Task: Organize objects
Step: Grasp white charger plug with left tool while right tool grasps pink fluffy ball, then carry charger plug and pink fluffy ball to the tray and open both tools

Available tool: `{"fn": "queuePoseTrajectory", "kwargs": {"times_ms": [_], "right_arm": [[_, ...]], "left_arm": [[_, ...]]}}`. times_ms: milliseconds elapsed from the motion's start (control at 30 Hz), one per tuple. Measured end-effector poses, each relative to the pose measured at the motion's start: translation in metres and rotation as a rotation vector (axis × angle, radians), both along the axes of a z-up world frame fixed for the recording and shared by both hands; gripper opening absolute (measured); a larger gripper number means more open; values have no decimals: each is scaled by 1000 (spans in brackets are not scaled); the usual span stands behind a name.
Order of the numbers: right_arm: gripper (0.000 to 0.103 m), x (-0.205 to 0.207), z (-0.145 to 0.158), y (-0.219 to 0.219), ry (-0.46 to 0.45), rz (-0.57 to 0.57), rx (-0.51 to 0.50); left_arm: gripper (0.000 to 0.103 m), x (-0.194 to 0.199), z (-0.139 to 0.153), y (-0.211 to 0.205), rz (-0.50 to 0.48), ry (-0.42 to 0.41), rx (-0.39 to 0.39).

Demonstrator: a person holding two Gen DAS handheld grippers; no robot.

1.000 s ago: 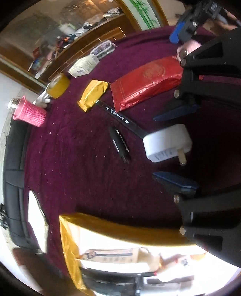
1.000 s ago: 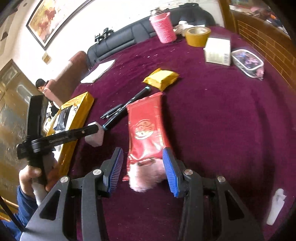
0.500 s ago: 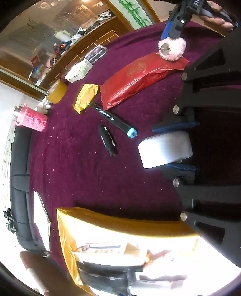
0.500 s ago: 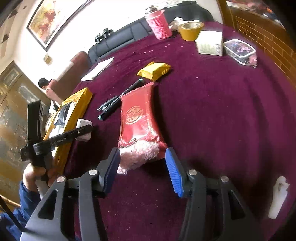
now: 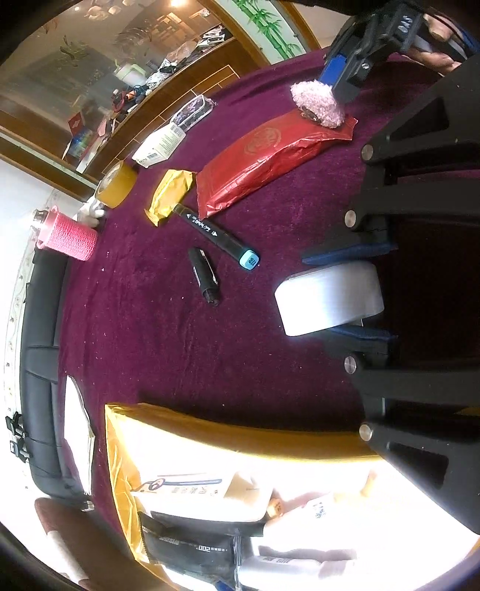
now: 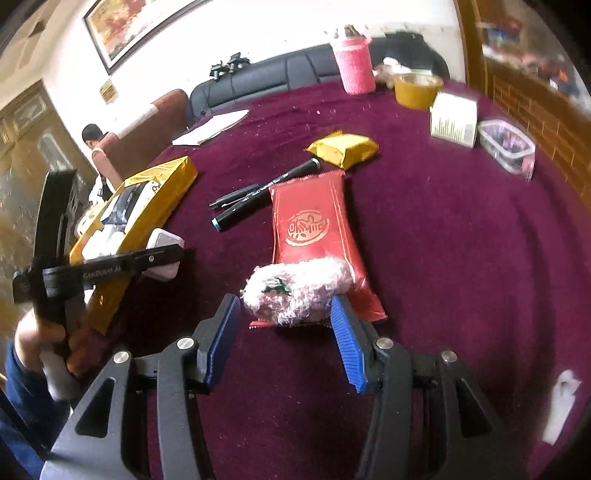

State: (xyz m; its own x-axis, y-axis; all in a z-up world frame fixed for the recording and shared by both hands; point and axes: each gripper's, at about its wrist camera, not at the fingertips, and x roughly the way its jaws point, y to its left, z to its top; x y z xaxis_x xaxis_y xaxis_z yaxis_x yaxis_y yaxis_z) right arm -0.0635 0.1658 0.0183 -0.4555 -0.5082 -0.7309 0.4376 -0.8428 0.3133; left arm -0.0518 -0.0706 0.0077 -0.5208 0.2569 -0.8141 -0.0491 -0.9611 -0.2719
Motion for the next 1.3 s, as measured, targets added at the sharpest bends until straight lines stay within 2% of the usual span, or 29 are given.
{"fn": "queuePoseTrajectory", "kwargs": {"times_ms": [167, 267, 400, 567, 833, 1033, 1300], "right_arm": [[49, -14, -8, 1, -58, -70, 2], [49, -15, -13, 1, -33, -71, -29], [39, -10, -12, 1, -2, -59, -30], [39, -6, -1, 5, 7, -51, -74], [39, -3, 8, -9, 1, -12, -104], [39, -2, 15, -22, 4, 16, -107], [39, -3, 35, -64, 28, 107, -105]], "left_arm": [[26, -1, -1, 0, 3, 6, 9], [25, 0, 1, -1, 3, 9, 17], [21, 3, 5, -1, -4, 15, 39], [20, 6, 9, -1, -9, 26, 51], [20, 14, 17, -10, -4, 49, 80], [20, 23, 32, -22, 8, 81, 135], [20, 48, 63, -63, 53, 157, 213]]}}
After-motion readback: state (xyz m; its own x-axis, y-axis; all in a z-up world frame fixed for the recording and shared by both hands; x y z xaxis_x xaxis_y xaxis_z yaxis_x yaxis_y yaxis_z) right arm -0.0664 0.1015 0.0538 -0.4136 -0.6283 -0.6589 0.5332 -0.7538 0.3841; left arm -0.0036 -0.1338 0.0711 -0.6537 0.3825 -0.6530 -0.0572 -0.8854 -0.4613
